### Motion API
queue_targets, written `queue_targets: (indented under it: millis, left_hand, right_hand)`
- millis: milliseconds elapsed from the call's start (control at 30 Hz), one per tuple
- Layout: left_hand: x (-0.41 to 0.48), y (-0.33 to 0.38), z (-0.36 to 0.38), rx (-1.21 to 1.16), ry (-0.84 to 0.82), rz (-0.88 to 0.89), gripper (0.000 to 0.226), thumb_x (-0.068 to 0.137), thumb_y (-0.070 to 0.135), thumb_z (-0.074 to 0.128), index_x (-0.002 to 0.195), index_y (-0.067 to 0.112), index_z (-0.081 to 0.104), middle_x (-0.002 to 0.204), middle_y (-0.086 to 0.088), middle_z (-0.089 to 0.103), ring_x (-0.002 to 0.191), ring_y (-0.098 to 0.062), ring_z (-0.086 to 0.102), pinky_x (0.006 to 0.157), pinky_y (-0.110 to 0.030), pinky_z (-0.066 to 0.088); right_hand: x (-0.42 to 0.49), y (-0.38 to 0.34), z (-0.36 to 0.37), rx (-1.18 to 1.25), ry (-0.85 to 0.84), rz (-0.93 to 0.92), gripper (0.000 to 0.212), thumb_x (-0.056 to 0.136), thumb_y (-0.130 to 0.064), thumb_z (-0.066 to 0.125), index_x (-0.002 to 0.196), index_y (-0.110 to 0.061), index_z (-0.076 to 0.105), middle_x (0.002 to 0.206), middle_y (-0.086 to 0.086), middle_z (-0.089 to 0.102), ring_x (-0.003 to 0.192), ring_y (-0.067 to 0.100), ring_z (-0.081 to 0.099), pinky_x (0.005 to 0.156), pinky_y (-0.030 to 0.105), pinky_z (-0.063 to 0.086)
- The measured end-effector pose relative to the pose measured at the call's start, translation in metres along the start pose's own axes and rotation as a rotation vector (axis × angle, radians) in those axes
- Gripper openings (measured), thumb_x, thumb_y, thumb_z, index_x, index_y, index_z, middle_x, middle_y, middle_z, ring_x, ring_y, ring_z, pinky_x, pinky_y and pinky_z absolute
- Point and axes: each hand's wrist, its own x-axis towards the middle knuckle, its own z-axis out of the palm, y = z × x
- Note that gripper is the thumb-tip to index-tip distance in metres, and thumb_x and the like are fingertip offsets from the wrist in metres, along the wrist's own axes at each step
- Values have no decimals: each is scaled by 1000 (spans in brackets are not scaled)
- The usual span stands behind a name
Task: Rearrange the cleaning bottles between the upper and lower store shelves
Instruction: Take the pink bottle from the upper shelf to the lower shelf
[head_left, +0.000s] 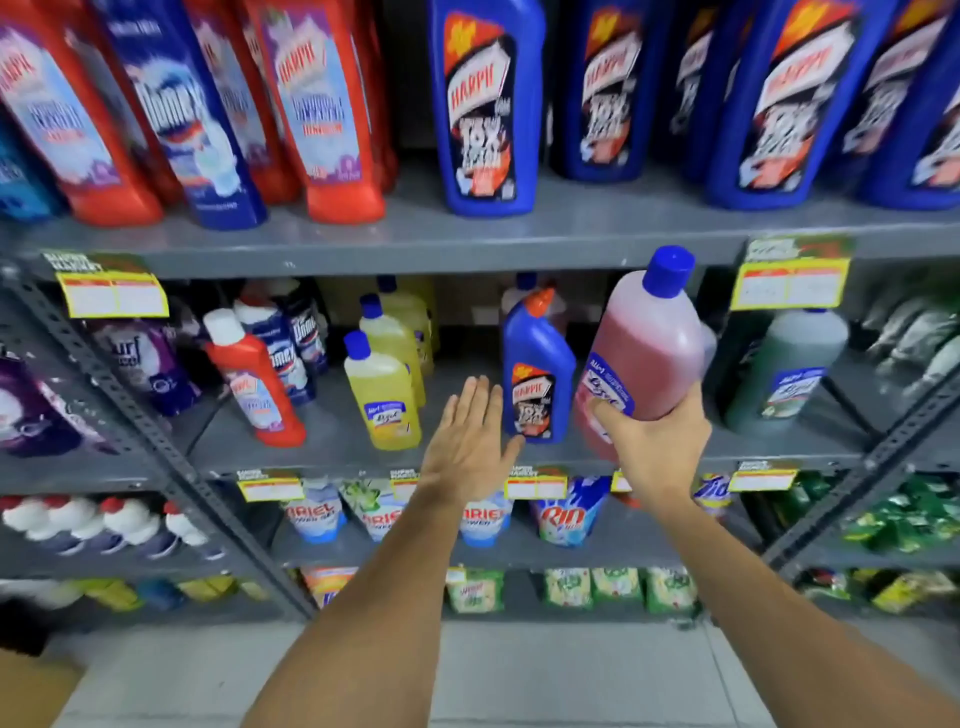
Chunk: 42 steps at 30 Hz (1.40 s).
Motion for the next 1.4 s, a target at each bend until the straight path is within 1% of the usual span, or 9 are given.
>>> queue_targets:
  millis: [233, 467, 567, 700, 867, 1033, 1233, 1300, 1400]
  left_hand:
    - [15, -23, 75, -34, -254, -70, 80, 101, 54, 28, 155, 1, 2, 165, -17, -4, 153, -28, -6, 123, -44, 1]
    - [20, -41, 119, -60, -373, -128, 75, 102, 51, 22, 155, 4, 2, 165, -15, -5, 152, -29, -7, 123, -46, 0]
    - [28, -47, 130, -83, -352, -137, 71, 103, 49, 22, 156, 7, 1, 166, -13, -6, 152, -29, -7, 123, -47, -1]
    - [31, -49, 142, -59, -295, -130, 68, 103, 46, 19, 157, 10, 0, 166, -11, -5, 152, -29, -7, 123, -48, -2]
    - [33, -50, 150, -71, -235, -133, 73, 95, 49, 10, 157, 9, 4, 166, -11, 1, 152, -31, -2, 123, -51, 2]
    - [32, -51, 151, -116, -247, -132, 66, 103, 45, 19, 157, 12, 1, 166, -8, -4, 152, -28, -7, 123, -48, -3]
    - [34, -52, 150, -114, -274, -135, 65, 103, 46, 16, 157, 13, -2, 166, -7, -8, 152, -27, -11, 122, -47, -6]
    - [33, -53, 150, -120, -267, -138, 66, 103, 47, 16, 157, 13, -1, 166, -7, -6, 152, -27, -10, 123, -47, -4]
    - [31, -53, 149, -130, -231, -129, 67, 101, 49, 16, 156, 12, 3, 166, -9, -2, 153, -29, -5, 123, -48, 0]
  right_hand:
    - [11, 64, 43, -73, 42, 142, 64, 66, -25, 86, 121, -19, 55, 97, -5, 60, 89, 20, 57, 77, 21, 42]
    - [22, 113, 72, -134, 15, 166, 66, 69, -24, 87, 124, -15, 51, 99, -4, 58, 90, 19, 53, 78, 20, 42]
    - [30, 126, 82, -123, 18, 132, 66, 71, -24, 87, 125, -13, 51, 99, -4, 62, 86, 18, 59, 80, 22, 47]
    - [47, 136, 92, -126, -10, 135, 73, 77, -23, 82, 137, -12, 42, 111, 4, 66, 97, 24, 63, 84, 22, 46]
    - [40, 154, 97, -258, -107, 133, 68, 88, -23, 72, 142, -6, 36, 129, 19, 64, 115, 40, 60, 99, 43, 47]
    - [50, 153, 102, -242, -138, 209, 62, 90, -18, 72, 141, -4, 39, 129, 17, 63, 113, 32, 60, 81, 14, 37]
    - [34, 155, 98, -287, -94, 270, 50, 90, -29, 69, 131, -6, 51, 122, 14, 67, 111, 34, 64, 95, 40, 53]
    - [19, 145, 95, -239, 11, 189, 48, 87, -22, 70, 129, -7, 52, 124, 9, 59, 111, 26, 61, 95, 41, 53]
    - [-1, 111, 99, -72, 98, 5, 51, 85, -8, 69, 132, -7, 49, 121, 1, 44, 105, 13, 54, 88, 18, 50]
